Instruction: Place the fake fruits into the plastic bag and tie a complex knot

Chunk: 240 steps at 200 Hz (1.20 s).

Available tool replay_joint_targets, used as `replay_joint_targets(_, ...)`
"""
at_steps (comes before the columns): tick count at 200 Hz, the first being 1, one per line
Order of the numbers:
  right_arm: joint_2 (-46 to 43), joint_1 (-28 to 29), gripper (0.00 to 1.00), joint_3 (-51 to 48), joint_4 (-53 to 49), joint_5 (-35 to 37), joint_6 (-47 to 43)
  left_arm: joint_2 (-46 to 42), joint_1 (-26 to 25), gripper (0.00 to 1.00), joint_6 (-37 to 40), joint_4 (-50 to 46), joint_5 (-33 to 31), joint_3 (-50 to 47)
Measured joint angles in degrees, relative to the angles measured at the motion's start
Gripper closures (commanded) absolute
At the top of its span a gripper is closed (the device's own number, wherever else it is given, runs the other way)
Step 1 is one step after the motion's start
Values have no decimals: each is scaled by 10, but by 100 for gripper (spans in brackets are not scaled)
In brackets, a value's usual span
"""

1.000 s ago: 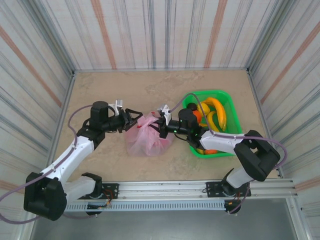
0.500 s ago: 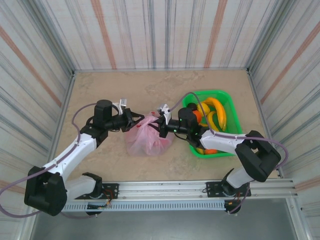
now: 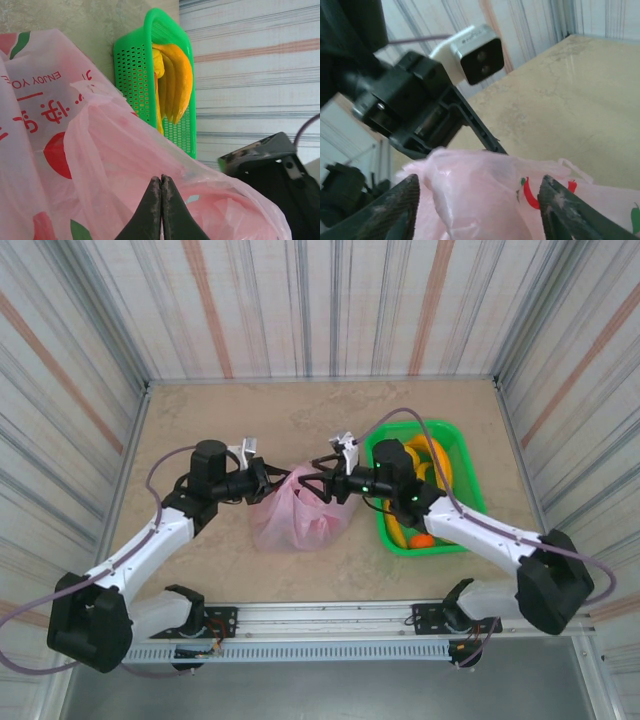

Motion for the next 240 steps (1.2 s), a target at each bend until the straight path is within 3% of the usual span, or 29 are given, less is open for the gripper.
replay_joint_targets(24, -76, -7, 15, 4, -95, 22, -5, -4, 0, 100, 0, 0, 3, 0)
replay_joint_targets(70, -164, -33, 21, 4, -235, 37, -7, -6, 0, 100, 0, 0, 3, 0)
replay_joint_targets(125, -120, -33, 32, -9, -280, 9, 21, -6, -4, 100, 0, 0, 3, 0)
replay_joint_targets(240, -40, -33, 49, 6, -257, -7, 44, -6, -4, 100, 0, 0, 3, 0)
